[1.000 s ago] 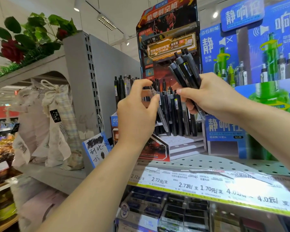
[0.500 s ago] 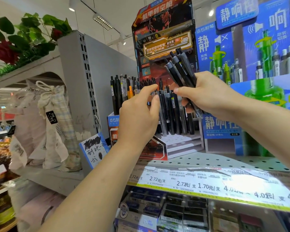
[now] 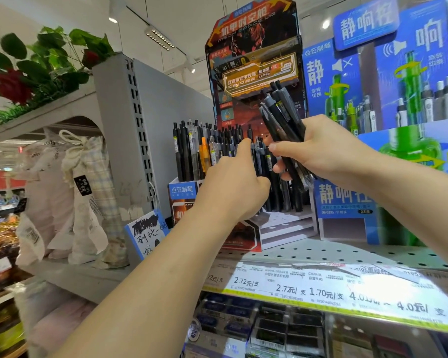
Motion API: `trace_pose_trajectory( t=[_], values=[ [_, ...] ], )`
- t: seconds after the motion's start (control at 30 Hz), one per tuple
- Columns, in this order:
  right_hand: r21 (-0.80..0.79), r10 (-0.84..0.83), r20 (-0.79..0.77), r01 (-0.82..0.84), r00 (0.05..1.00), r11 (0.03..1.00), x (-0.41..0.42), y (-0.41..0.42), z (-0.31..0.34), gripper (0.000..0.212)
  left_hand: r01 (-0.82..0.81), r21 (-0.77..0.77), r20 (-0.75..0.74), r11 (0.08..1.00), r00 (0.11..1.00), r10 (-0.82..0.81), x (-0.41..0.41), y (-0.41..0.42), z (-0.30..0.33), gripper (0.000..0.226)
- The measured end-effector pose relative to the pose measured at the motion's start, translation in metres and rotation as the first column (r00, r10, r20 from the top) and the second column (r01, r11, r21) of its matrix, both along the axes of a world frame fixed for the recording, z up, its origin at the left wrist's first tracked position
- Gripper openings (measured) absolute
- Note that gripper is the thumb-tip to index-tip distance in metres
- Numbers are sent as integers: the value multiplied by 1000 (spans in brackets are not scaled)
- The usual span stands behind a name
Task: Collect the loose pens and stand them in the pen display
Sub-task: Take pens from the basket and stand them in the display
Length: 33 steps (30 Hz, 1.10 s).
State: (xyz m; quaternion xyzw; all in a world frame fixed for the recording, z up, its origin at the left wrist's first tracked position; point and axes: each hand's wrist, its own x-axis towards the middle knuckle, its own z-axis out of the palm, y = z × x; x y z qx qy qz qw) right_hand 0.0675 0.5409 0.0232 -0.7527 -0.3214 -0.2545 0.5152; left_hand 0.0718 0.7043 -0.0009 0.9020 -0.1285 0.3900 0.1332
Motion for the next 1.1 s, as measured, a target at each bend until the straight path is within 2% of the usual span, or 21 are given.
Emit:
trace_pose_trajectory(
  t=[0.07, 0.13, 0.17, 0.23, 0.3, 0.33, 0.47, 0.7, 0.87, 0.93, 1.03, 1.1],
  values=[
    [-13, -5, 8, 5, 1000, 1000, 0, 0, 0, 17, 61, -82, 27, 995, 998, -58, 0, 2, -1, 73],
    [-38, -16, 21, 16, 1000, 999, 0, 0, 0, 20, 187, -299, 75, 936, 982, -172, 1, 4, -4, 60],
    [-52, -25, 29, 26, 999, 998, 1, 0, 0, 21, 273, -434, 109, 859, 962, -251, 1, 4, -5, 51],
    [-68, -25, 29, 27, 999, 997, 2, -1, 0, 19, 416, -649, 187, 636, 899, -397, -1, 2, -5, 35],
    [-82, -8, 18, 10, 1000, 997, 3, -1, 0, 17, 483, -736, 257, 474, 847, -465, -4, 0, -3, 29],
    [-93, -1, 14, 3, 1000, 996, 3, -1, -1, 18, 497, -742, 272, 450, 837, -475, -5, 0, -2, 29],
    [-156, -7, 28, 11, 1000, 988, 2, 0, 0, 19, 515, -699, 280, 496, 835, -473, -6, -2, 0, 30],
    [-229, -31, 28, 37, 999, 973, 6, 1, -2, 12, 572, -764, 357, 300, 761, -541, -13, 0, 4, 18],
    [-57, 4, -10, -4, 1000, 998, 11, -1, 1, 11, 645, -741, 548, 186, 741, -388, -14, 3, 6, 20],
    [-25, -43, -4, 43, 999, 999, 12, -1, 1, 13, 657, -722, 581, 216, 745, -327, -13, 9, 9, 24],
    [-41, -108, 35, 109, 994, 993, 15, 0, 1, 15, 658, -688, 583, 306, 753, -306, -15, 14, 9, 27],
    [-21, -135, 63, 136, 989, 990, 16, 0, 1, 12, 672, -663, 606, 329, 740, -290, -18, 15, 8, 27]
  ],
)
